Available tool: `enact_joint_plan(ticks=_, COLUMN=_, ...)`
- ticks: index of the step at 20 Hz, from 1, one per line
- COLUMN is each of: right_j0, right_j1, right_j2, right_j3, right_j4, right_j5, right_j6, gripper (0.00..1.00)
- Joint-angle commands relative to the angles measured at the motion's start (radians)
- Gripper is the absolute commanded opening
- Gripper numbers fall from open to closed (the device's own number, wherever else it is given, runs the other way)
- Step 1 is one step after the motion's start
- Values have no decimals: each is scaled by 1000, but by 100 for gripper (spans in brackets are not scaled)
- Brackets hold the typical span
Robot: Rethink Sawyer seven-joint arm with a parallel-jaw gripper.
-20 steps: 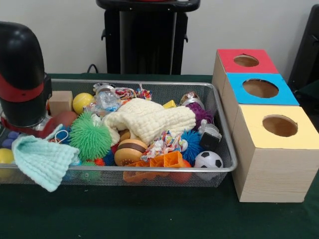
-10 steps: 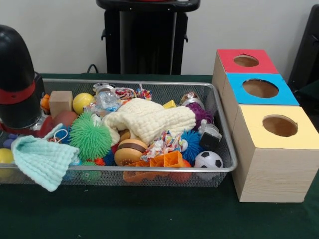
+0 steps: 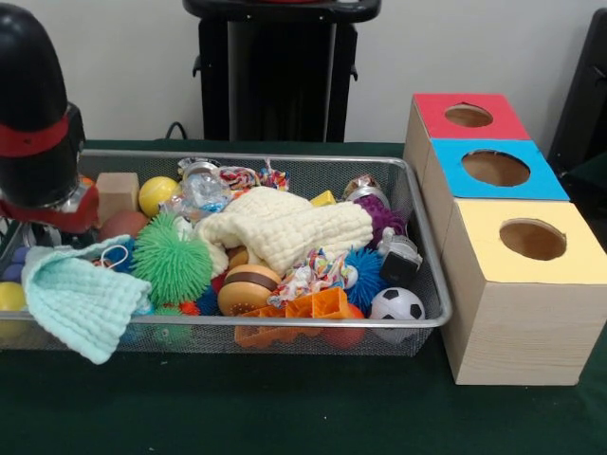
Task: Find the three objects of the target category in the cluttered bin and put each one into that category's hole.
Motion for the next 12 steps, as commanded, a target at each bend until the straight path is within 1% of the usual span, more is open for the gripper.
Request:
enact_joint_plan(ticks=1, right_j0=4, right_j1=-194, right_j2=44, right_j3=180, right_j4=4, right_j5=31, right_j6=-170, gripper=100)
enact_joint_plan(ticks=4, right_j0=13, right_j1=-229, right_j2=39, right_j3=200, right_j4=5, right_j5=46, right_j6=-153, gripper=100)
enact_joint_plan(ticks=6, right_j0=18, right_j1=-237, right_j2=36, right_j3=208, right_j4=6, right_j5=49, right_j6=-135, gripper=100)
enact_joint_plan(ticks=8, right_j0=25, right_j1=-229, right_j2=31, right_j3=214, right_j4=2, right_j5=31, right_j6=-106, gripper=100)
enact_joint_plan(ticks=12, right_j0=33, right_j1=-165, right_j2=23, right_j3=226, right_j4=0, right_j5=-42, right_j6=-22, gripper=100)
